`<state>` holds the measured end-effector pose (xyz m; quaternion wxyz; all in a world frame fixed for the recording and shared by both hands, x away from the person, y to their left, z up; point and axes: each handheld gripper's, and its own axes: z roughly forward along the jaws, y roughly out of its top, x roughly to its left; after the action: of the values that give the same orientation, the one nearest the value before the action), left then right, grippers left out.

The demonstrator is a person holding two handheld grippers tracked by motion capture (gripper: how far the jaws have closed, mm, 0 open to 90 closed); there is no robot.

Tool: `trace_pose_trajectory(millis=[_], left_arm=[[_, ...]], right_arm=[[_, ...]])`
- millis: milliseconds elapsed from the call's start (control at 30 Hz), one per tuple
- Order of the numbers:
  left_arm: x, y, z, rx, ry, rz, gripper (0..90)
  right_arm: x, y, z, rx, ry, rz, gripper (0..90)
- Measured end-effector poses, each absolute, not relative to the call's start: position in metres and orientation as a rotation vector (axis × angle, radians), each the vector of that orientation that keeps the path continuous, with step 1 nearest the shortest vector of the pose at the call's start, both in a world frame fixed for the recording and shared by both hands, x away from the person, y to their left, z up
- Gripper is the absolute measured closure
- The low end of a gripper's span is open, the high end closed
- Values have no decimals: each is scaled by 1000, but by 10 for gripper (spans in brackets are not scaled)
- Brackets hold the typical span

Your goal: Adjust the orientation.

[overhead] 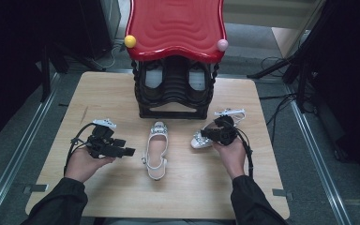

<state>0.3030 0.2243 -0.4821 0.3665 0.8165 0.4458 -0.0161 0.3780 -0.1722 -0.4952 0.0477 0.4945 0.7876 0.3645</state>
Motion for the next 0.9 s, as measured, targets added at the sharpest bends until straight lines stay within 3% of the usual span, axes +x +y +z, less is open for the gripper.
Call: trace_pose_trajectory(millis=[433, 633, 900], left_arm=[[303, 224, -482, 2103, 1143, -49, 342], [303, 224, -482, 2101, 1144, -47, 341], [303, 223, -483, 2107, 1144, -42, 342]], right_arm=[[367, -141, -500, 1468, 2452, 1141, 758], [367, -147, -491, 1418, 2452, 1135, 667], [372, -190, -453, 1399, 2343, 1188, 900]])
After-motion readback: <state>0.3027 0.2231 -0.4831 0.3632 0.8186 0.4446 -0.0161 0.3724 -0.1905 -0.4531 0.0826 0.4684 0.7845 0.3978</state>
